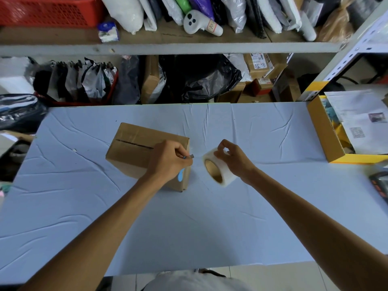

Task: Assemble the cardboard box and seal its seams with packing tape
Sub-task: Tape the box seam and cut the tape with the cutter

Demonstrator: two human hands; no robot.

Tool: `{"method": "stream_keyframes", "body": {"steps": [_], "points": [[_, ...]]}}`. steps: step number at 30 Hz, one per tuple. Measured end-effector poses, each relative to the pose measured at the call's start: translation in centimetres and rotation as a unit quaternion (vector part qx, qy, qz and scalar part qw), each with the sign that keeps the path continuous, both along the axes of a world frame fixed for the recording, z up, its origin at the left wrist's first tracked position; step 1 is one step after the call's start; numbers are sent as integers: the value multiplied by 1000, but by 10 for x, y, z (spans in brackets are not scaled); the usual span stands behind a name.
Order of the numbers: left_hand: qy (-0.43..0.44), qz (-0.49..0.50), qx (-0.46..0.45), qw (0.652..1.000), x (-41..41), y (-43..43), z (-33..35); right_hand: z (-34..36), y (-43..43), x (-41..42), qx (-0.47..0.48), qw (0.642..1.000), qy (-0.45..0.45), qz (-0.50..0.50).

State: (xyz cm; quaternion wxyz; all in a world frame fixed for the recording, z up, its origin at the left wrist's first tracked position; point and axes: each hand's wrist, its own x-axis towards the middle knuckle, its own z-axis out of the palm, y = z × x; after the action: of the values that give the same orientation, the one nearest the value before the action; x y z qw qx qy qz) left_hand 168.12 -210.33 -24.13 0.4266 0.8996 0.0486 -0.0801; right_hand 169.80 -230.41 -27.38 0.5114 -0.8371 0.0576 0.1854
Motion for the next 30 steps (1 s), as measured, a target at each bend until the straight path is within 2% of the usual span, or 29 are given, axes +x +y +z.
{"method": "stream_keyframes", "body": {"steps": [9,14,19,23,30], "points": [[-8,-8,14,1000,-1,1,3,-16,-6,0,-19,998,-52,-5],[-6,-4,12,1000,0,1,2,-19,-10,-2,-18,998,-43,51],[-6,-5,8,1000,0,2,1,-28,-5,5,-30,999,12,-3],[9,-6,-21,1000,2,5,0,-29,2,14,-85,996,10,27],[54,23,-137,989,9,10,9,-39,14,24,-198,977,-43,63]]}}
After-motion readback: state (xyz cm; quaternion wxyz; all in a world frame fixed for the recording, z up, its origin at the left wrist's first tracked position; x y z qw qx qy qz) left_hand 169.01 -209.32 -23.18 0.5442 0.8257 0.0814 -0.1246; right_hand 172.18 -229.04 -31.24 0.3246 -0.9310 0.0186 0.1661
